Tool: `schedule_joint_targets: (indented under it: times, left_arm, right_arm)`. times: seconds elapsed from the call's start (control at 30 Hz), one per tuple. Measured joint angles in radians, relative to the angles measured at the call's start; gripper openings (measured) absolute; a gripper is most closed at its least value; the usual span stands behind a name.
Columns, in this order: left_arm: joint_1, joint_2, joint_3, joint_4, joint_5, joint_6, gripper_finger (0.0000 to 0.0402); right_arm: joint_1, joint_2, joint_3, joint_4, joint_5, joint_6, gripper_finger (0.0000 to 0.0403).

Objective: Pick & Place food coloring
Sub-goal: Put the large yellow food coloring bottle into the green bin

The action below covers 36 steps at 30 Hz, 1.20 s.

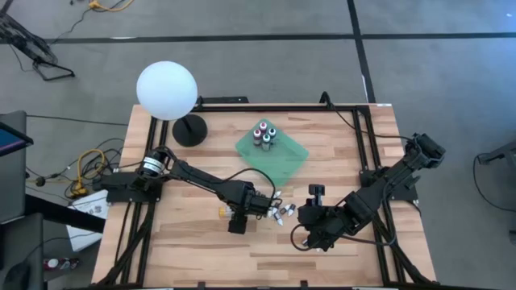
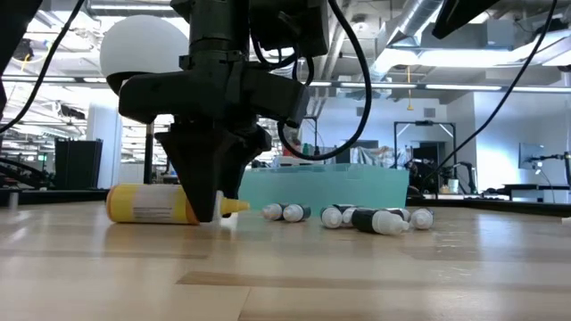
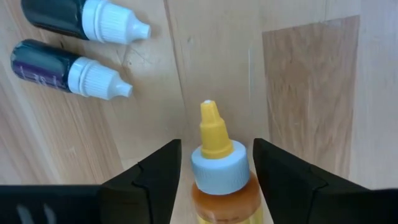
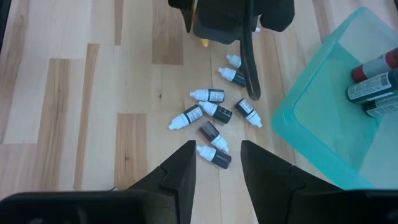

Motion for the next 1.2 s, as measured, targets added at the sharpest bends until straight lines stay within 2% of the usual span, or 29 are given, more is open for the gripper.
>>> schedule_joint_targets:
  times: [0.17,0.7,1.2]
  left_arm:
    - [0.01,0.0,0.0,-0.007,0.0,0.002,0.0191]
    - [0.016,0.0,0.0,-0.009,0.003,0.017,0.0117]
    - [0.016,0.0,0.0,-0.012,0.001,0.019,0.0117]
  right_arm:
    - [0.0,0.0,0.0,0.001,0.001,0.0,0.0118]
    - [0.0,0.0,0.0,0.008,0.002,-0.003,0.0118]
    - [0.0,0.0,0.0,0.008,0.001,-0.001,0.0118]
